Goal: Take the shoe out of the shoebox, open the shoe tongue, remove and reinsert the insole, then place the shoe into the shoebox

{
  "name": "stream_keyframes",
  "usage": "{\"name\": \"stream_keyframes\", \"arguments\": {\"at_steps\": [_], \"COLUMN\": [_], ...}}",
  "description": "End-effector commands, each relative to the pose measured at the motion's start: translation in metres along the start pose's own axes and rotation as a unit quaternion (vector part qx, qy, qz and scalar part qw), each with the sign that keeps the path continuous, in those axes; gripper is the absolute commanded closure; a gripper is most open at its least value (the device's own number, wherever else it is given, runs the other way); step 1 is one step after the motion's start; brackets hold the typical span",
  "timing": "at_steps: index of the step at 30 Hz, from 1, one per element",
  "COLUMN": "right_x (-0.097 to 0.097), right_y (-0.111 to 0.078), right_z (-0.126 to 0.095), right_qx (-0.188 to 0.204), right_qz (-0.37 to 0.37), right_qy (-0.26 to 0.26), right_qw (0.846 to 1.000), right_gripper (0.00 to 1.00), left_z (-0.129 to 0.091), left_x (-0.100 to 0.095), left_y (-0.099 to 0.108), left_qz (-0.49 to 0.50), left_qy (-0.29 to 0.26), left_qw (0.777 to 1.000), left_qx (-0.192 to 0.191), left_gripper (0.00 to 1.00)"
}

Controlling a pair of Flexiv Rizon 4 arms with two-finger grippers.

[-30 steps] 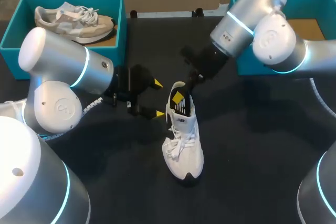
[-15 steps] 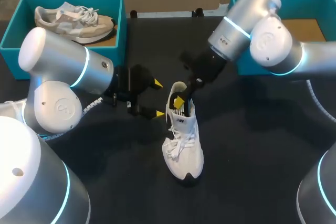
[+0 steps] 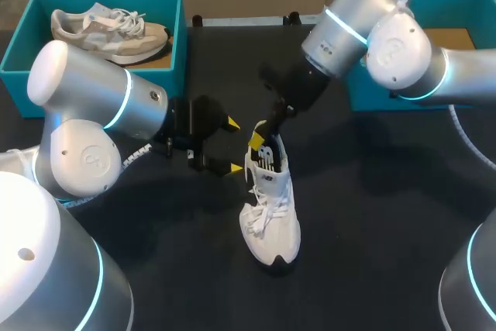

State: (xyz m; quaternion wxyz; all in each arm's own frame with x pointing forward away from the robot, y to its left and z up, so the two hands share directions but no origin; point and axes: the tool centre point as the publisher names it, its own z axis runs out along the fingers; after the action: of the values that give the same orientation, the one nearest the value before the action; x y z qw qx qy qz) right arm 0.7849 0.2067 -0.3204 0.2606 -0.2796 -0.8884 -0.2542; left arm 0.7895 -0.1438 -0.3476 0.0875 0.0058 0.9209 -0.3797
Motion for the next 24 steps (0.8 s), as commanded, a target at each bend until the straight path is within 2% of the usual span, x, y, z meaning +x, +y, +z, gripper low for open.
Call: {"name": "stream_keyframes", "arguments": {"at_steps": [1,9,20,24], "right_x": [0.006,0.003,0.002,0.002], "right_y": [0.004,0.017,0.032,0.029], "right_z": [-0.008,-0.013,-0.038,-0.052], "right_qx": [-0.001,-0.01,-0.029,-0.059], "right_qz": [-0.008,-0.033,-0.059,-0.059], "right_qy": [-0.01,-0.011,-0.043,-0.059], "right_qw": [1.0,0.999,0.997,0.995], "right_gripper": [0.61,0.62,0.6,0.61], "left_z": [0.0,0.0,0.0,0.0], "left_x": [0.001,0.001,0.001,0.001], "left_y": [0.0,0.0,0.0,0.0], "left_qz": [0.0,0.0,0.0,0.0], "left_qy": [-0.001,-0.001,-0.001,-0.001], "left_qw": [1.0,1.0,1.0,1.0], "left_qx": [0.0,0.0,0.0,0.0], "left_gripper": [0.0,0.0,0.0,0.0]}}
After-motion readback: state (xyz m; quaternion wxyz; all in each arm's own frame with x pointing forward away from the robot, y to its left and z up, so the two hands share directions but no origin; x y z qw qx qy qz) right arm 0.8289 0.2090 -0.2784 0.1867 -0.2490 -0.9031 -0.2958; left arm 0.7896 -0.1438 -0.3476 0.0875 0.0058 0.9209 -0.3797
